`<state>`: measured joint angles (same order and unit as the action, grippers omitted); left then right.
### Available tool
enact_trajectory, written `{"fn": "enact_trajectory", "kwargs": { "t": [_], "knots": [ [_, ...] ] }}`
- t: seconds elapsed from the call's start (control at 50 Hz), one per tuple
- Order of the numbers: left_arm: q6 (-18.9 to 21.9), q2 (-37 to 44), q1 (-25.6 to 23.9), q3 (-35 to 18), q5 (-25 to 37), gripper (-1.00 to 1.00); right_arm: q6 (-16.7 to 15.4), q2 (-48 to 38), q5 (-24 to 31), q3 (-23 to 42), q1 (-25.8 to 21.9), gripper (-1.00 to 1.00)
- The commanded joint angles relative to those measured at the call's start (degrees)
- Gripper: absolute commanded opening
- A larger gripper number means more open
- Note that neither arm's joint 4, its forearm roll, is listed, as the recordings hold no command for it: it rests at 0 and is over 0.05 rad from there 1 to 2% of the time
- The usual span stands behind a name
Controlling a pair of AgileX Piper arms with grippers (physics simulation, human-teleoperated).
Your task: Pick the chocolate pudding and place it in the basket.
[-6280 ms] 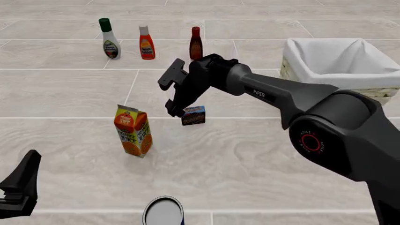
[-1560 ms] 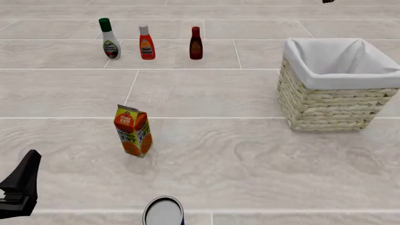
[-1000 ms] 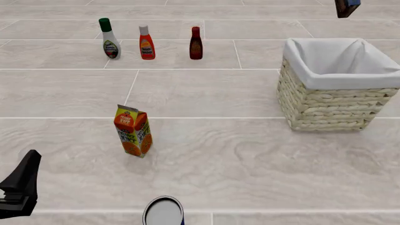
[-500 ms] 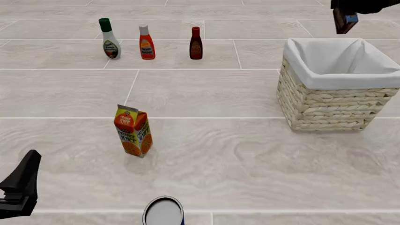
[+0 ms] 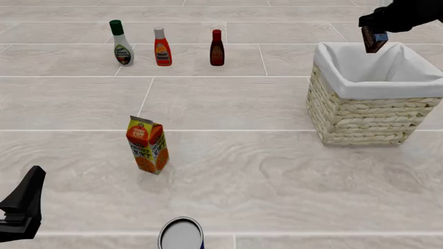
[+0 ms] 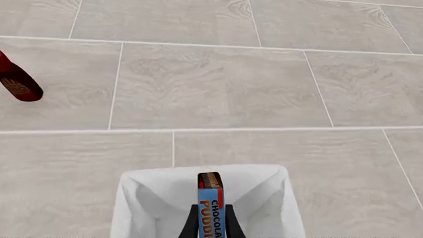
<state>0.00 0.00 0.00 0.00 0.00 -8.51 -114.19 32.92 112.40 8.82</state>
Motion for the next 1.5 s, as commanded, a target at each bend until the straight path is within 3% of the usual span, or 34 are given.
{"fn": "enact_trajectory", "kwargs": {
  "t": [0.02, 0.34, 1.04, 1.16, 1.18, 1.5],
  "knots": [
    [0.0, 0.0, 0.0, 0.0, 0.0, 1.00, 0.7, -0.3, -1.3, -1.8, 0.4, -1.00],
    [0.0, 0.0, 0.0, 0.0, 0.0, 1.00, 2.7, -1.3, -4.6, -5.9, -1.1, -1.00],
    [0.0, 0.0, 0.0, 0.0, 0.0, 1.00, 2.1, -0.4, -5.9, -8.7, 0.1, -1.00],
    [0.0, 0.0, 0.0, 0.0, 0.0, 1.00, 2.2, -0.4, -5.7, -9.1, -1.5, -1.00],
    [0.0, 0.0, 0.0, 0.0, 0.0, 1.00, 2.4, -0.4, -5.5, -8.9, -2.0, 1.00],
    [0.0, 0.0, 0.0, 0.0, 0.0, 1.00, 2.5, -0.5, -5.1, -8.1, -2.5, 1.00]
  ]
}}
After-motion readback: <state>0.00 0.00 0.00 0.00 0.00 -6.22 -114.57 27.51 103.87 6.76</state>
